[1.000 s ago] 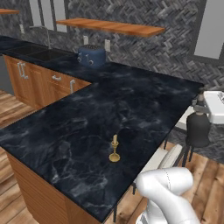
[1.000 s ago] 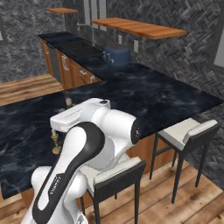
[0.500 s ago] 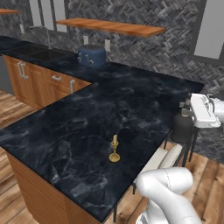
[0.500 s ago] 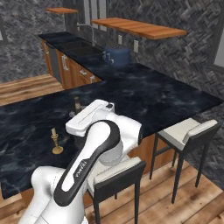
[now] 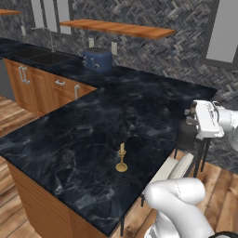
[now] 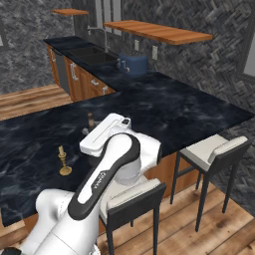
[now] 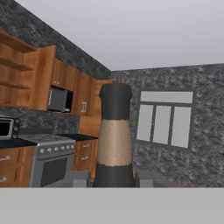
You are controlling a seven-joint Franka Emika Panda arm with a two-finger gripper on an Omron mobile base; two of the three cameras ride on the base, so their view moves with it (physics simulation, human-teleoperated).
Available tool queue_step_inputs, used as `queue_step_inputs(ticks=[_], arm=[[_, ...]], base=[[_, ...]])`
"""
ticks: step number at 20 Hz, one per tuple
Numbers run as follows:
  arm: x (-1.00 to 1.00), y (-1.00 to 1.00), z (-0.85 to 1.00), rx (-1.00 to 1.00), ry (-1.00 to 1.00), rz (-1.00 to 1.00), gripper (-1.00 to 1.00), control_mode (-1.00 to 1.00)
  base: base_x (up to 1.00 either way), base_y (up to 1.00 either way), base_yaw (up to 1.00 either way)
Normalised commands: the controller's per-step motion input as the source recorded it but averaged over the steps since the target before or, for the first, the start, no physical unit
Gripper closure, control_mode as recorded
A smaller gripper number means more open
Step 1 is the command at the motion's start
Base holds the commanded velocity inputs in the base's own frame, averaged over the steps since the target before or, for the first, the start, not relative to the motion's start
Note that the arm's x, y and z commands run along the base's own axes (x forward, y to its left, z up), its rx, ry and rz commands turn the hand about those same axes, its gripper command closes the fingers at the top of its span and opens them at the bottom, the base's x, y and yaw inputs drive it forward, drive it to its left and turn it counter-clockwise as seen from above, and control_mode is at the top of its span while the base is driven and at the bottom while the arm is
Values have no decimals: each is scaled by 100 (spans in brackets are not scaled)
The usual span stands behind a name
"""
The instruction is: Get the candle and the liquor from the cabinet and move them to the dining counter.
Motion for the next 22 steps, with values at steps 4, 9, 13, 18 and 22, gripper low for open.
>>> queue_step_inputs(ticks=[4,9,13,18,22], arm=[[37,17,-6,0,0,0,100,-100],[42,21,-11,0,0,0,100,-100],[39,19,-16,0,0,0,100,-100],[35,16,-17,0,0,0,100,-100],[31,13,-17,0,0,0,100,-100]], base=[[0,0,0],[0,0,0],[0,0,0],[0,0,0],[0,0,0]])
